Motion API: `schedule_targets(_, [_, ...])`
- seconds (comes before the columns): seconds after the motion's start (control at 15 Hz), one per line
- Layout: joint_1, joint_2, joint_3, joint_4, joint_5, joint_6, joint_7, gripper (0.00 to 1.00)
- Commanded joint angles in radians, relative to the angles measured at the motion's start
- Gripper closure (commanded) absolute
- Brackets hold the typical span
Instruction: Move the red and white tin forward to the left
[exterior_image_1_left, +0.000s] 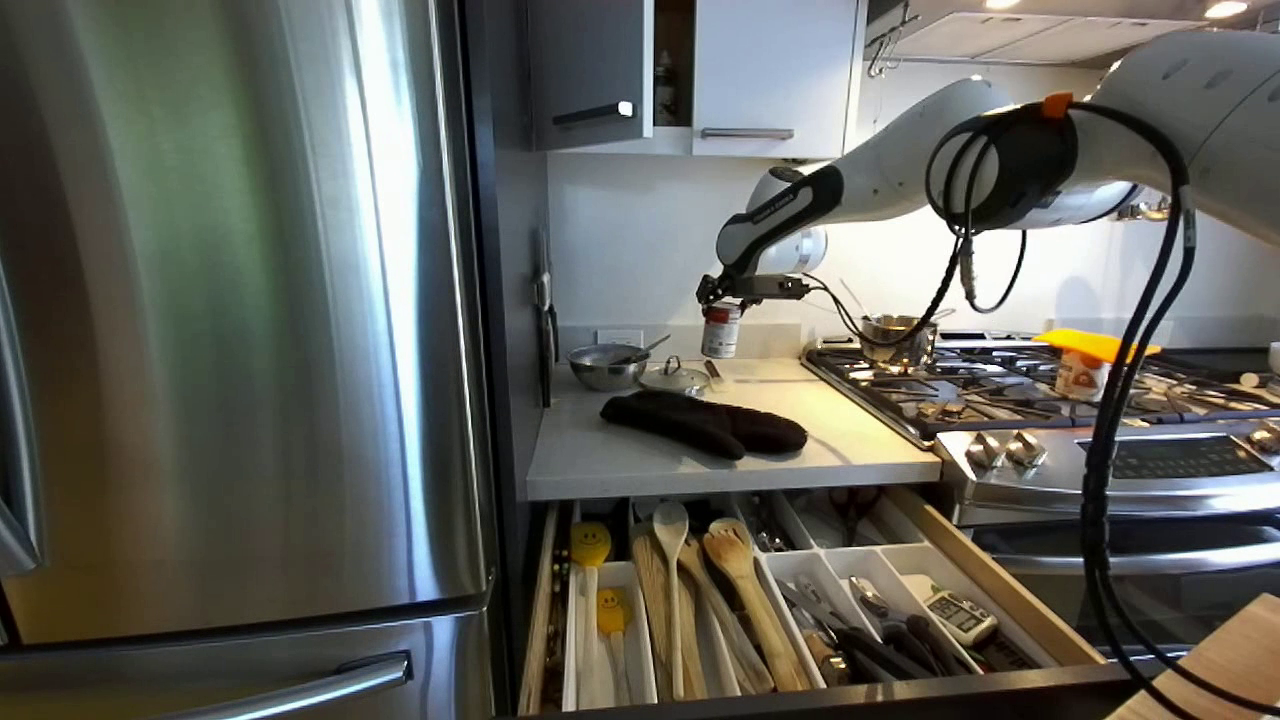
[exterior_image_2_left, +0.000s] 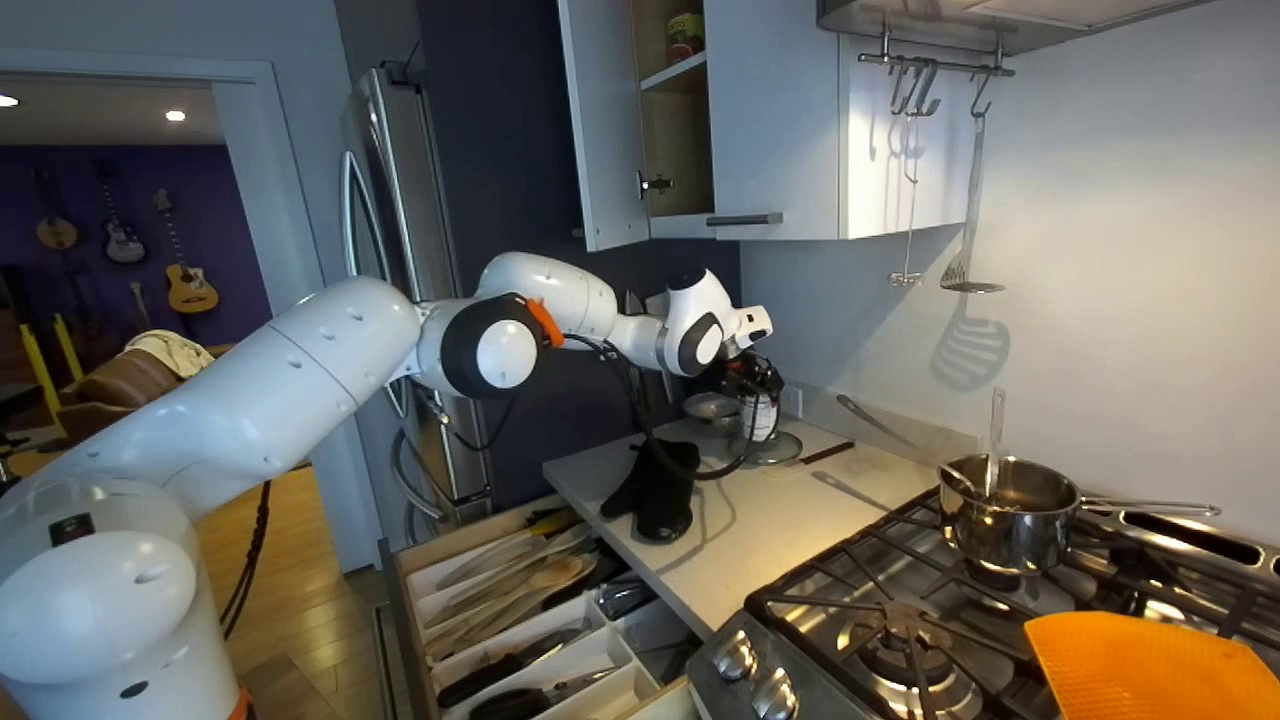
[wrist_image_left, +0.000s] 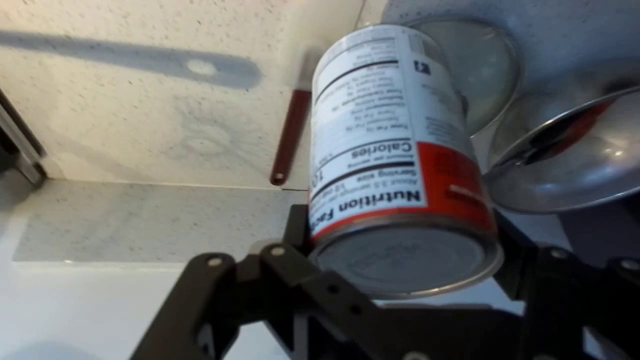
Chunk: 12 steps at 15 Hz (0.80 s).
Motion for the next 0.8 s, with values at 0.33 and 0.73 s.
schedule_targets(0.33, [-0.164,-0.278,0.265,-0.452,0.052,0.126,-0.439,0.42])
schedule_targets(0.73, [-0.366,-0.420,0.504,-0.727,0.134,0.225,-0.711,0.42])
